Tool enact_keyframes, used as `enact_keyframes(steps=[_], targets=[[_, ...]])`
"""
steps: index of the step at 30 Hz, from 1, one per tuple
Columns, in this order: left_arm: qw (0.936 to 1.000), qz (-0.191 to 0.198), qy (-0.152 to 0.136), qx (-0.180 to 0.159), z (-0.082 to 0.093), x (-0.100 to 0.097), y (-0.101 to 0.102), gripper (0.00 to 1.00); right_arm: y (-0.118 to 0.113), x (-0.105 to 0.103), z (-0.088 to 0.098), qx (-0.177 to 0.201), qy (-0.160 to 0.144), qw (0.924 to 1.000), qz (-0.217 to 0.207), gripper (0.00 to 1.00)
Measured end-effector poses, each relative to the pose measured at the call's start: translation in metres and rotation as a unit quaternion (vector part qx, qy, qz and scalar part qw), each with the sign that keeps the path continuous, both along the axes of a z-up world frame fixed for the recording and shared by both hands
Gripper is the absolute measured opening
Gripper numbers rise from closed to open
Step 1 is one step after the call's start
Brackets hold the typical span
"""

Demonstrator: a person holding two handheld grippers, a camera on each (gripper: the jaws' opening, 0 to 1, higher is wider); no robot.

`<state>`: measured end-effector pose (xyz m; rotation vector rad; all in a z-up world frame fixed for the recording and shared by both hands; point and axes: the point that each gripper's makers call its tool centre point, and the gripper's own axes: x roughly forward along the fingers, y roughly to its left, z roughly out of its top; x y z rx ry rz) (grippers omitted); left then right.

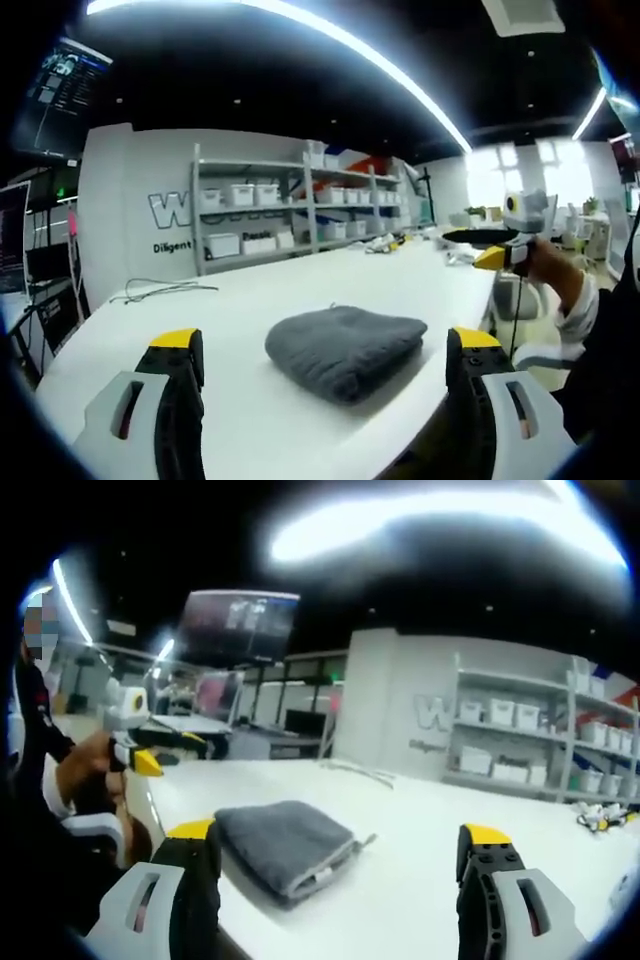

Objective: Open the folded towel by lifting each exposed corner and separating the folded layers until the towel lies flat within the target outline without major curled edges

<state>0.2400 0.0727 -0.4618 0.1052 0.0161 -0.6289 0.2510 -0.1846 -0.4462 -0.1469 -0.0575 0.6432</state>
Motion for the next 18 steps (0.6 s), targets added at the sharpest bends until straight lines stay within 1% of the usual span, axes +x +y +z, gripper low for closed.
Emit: enact_keyframes(steps=[6, 18], targets=[[1.0000, 0.000, 0.004, -0.005, -0.0022, 0.0025, -0.0028, 1.00, -0.0001, -0.0012, 0.0024, 0.001, -0.002, 1.0000, 0.000, 1.00], [1.0000, 0.003, 0.003, 0.007, -0.0051, 0.0036, -0.0042, 1.00, 0.0014, -0.0016, 0.0000, -0.007, -0.001, 1.0000, 0.003, 1.00]])
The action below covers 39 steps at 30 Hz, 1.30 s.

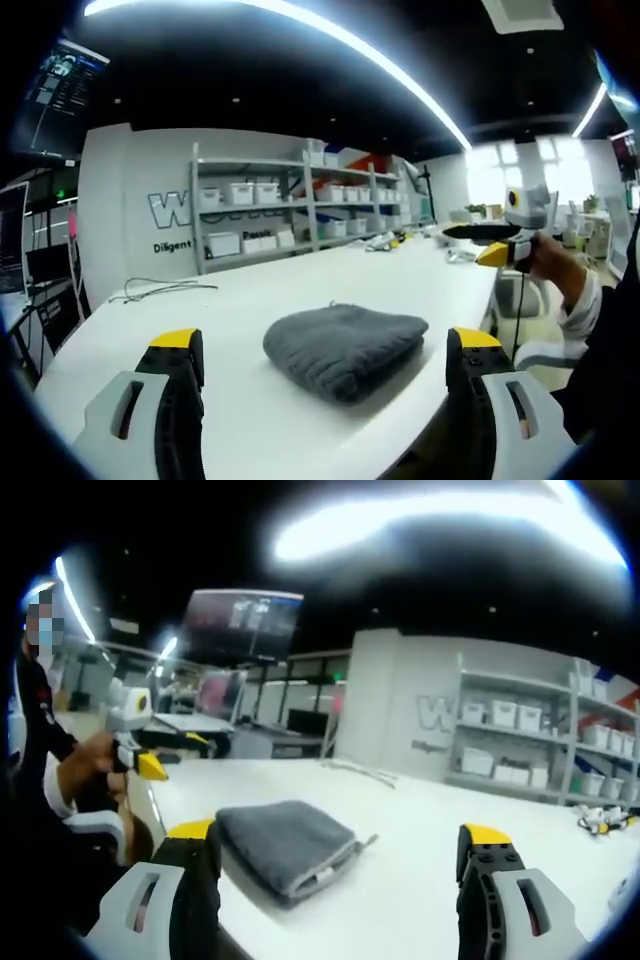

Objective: Open the folded towel by lifting each exposed corner and separating the folded layers until the towel lies flat within the target outline without major curled edges

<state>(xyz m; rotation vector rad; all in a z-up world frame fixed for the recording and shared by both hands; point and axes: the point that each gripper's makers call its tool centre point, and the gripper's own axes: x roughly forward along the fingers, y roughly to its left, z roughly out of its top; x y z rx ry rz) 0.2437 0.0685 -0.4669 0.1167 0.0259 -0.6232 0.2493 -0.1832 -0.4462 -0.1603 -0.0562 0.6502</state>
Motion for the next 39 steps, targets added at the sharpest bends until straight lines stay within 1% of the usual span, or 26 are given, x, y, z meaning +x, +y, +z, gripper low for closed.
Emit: enact_keyframes(steps=[8, 13, 18, 23, 27, 32, 39], targets=[[0.9999, -0.001, 0.000, 0.014, -0.0025, -0.0005, -0.0005, 0.98, 0.0002, -0.0004, 0.0001, -0.001, -0.001, 1.0000, 0.001, 1.00], [1.0000, -0.001, 0.002, 0.007, -0.0026, -0.0002, -0.0018, 0.97, -0.0002, 0.0002, -0.0009, -0.002, 0.000, 1.0000, 0.000, 1.00], [0.9999, -0.006, 0.003, 0.010, -0.0043, -0.0010, -0.0052, 0.97, 0.0004, -0.0004, -0.0011, -0.003, 0.000, 1.0000, 0.002, 1.00], [0.9999, -0.007, 0.003, 0.015, -0.0046, -0.0015, -0.0042, 0.94, 0.0008, 0.0000, -0.0029, -0.005, 0.001, 1.0000, 0.002, 1.00], [0.9999, -0.006, 0.001, 0.011, -0.0029, -0.0017, -0.0036, 0.94, 0.0025, 0.0003, -0.0057, -0.010, 0.003, 0.9999, 0.003, 1.00], [0.9998, -0.011, 0.002, 0.015, -0.0028, -0.0013, -0.0041, 0.94, 0.0039, 0.0000, -0.0042, -0.011, -0.004, 0.9999, 0.002, 1.00], [0.9997, -0.014, 0.001, 0.018, -0.0006, -0.0006, -0.0075, 0.94, 0.0069, 0.0005, -0.0060, -0.014, -0.003, 0.9999, 0.004, 1.00]])
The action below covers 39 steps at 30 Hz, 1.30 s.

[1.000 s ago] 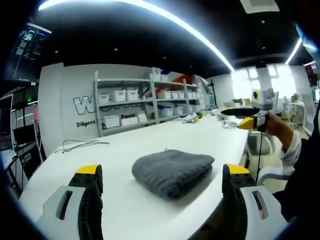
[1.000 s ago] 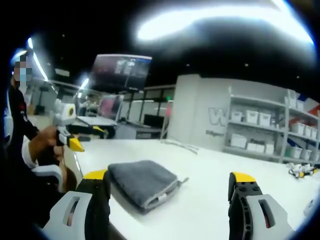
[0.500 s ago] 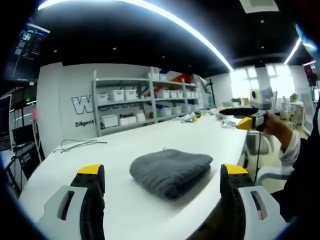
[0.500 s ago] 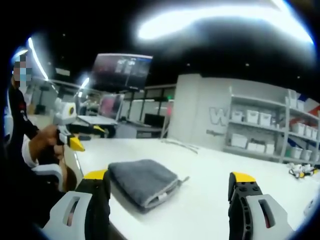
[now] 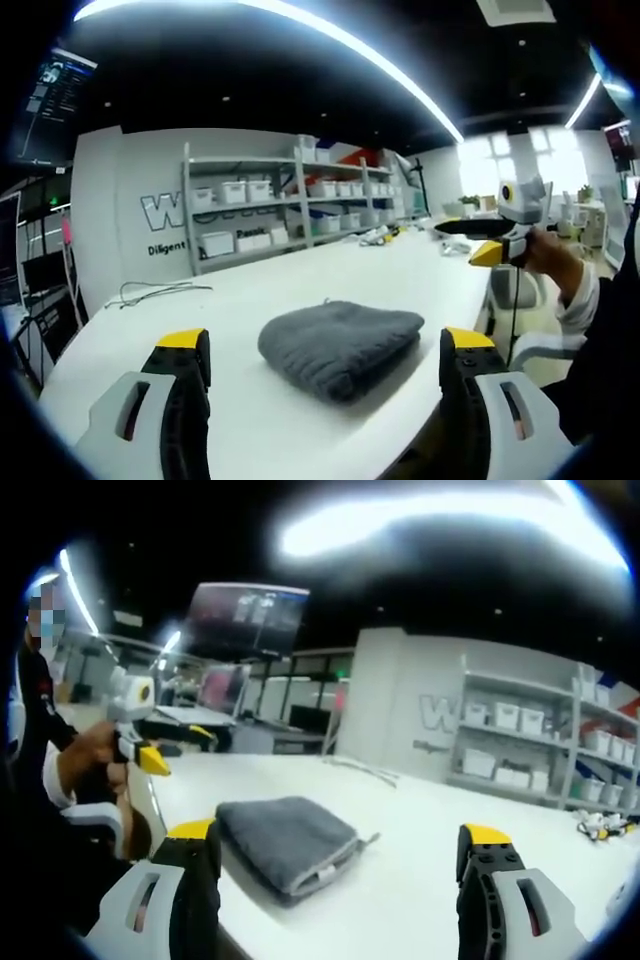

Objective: Open the folded towel by lifting each exposed corner and separating the folded layers until the towel lies flat within the target outline without major curled edges

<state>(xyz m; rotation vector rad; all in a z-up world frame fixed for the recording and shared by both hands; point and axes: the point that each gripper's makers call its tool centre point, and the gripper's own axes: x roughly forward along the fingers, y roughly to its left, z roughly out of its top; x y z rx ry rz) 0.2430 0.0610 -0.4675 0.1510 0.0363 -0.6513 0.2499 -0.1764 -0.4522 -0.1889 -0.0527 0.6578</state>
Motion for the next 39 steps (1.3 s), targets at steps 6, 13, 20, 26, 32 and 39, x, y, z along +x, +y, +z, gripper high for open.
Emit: enact_keyframes(steps=[6, 13, 20, 26, 32, 39], targets=[[1.0000, 0.003, 0.004, -0.007, 0.001, 0.003, -0.002, 0.96, 0.000, 0.000, -0.001, -0.006, -0.002, 1.0000, 0.000, 1.00], [1.0000, -0.002, 0.007, -0.007, 0.003, 0.006, -0.007, 0.98, -0.002, 0.002, -0.002, -0.004, 0.000, 1.0000, -0.001, 1.00], [0.9999, -0.007, -0.001, -0.012, 0.008, 0.007, -0.012, 0.99, 0.000, 0.002, -0.003, -0.007, 0.001, 1.0000, 0.001, 1.00], [0.9998, -0.010, -0.008, -0.018, 0.012, 0.008, -0.016, 1.00, -0.001, 0.003, -0.003, -0.006, 0.002, 1.0000, 0.000, 1.00], [0.9996, -0.021, -0.009, -0.019, 0.016, 0.011, -0.032, 1.00, 0.000, 0.001, -0.002, -0.007, 0.000, 1.0000, 0.003, 1.00], [0.9994, -0.030, -0.009, -0.017, 0.015, 0.016, -0.044, 1.00, 0.000, -0.001, 0.001, -0.002, -0.002, 1.0000, 0.004, 1.00]])
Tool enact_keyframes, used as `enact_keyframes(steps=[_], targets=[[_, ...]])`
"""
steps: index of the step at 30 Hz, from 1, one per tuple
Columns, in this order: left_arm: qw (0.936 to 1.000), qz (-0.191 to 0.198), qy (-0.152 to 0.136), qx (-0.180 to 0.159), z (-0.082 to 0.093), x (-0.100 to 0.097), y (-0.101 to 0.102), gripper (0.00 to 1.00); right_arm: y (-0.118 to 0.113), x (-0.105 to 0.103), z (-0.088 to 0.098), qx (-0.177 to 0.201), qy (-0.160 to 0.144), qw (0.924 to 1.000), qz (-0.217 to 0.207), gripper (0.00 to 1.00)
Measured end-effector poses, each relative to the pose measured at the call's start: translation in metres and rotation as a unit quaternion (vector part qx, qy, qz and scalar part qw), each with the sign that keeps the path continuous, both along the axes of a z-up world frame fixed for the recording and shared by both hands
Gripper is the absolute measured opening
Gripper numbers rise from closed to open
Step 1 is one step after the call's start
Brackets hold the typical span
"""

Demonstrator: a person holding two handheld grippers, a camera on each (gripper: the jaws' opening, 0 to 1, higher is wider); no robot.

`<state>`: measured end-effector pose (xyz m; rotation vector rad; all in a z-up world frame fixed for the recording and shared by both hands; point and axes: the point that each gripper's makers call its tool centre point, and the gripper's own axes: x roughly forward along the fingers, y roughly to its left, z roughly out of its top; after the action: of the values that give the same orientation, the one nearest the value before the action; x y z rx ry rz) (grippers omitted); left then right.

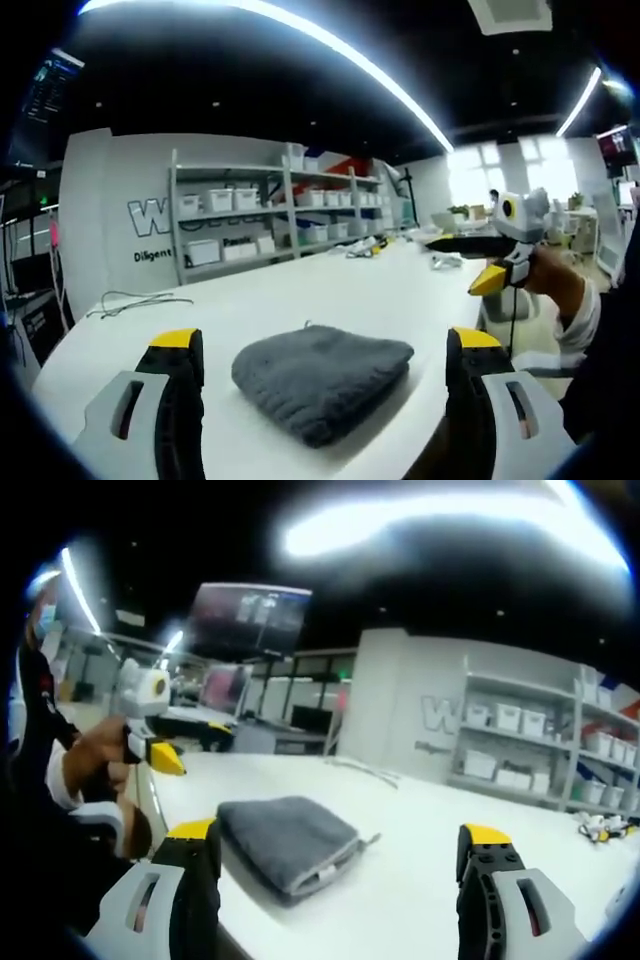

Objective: Open the folded towel by lifting each exposed corner and separating the folded layers until the towel lies flat within the target outline without major curled edges

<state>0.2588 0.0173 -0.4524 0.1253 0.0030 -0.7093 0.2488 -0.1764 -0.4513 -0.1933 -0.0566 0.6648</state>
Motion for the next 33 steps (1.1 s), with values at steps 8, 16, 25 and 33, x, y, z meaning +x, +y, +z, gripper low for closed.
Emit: enact_keyframes(steps=[8, 16, 25, 33], targets=[[0.9997, 0.002, -0.004, -0.022, 0.013, 0.007, -0.001, 0.99, 0.003, -0.003, 0.001, -0.005, -0.002, 1.0000, 0.003, 1.00], [0.9996, -0.001, -0.009, -0.026, 0.018, 0.008, -0.010, 0.99, 0.003, -0.002, 0.000, -0.009, -0.001, 1.0000, -0.001, 1.00], [0.9998, 0.000, -0.005, -0.021, 0.014, 0.011, -0.017, 0.98, 0.001, -0.001, -0.001, -0.010, 0.001, 1.0000, -0.002, 1.00], [0.9998, 0.011, 0.001, -0.015, 0.009, 0.015, -0.015, 0.95, 0.001, 0.001, -0.003, -0.011, 0.003, 0.9999, -0.001, 1.00]])
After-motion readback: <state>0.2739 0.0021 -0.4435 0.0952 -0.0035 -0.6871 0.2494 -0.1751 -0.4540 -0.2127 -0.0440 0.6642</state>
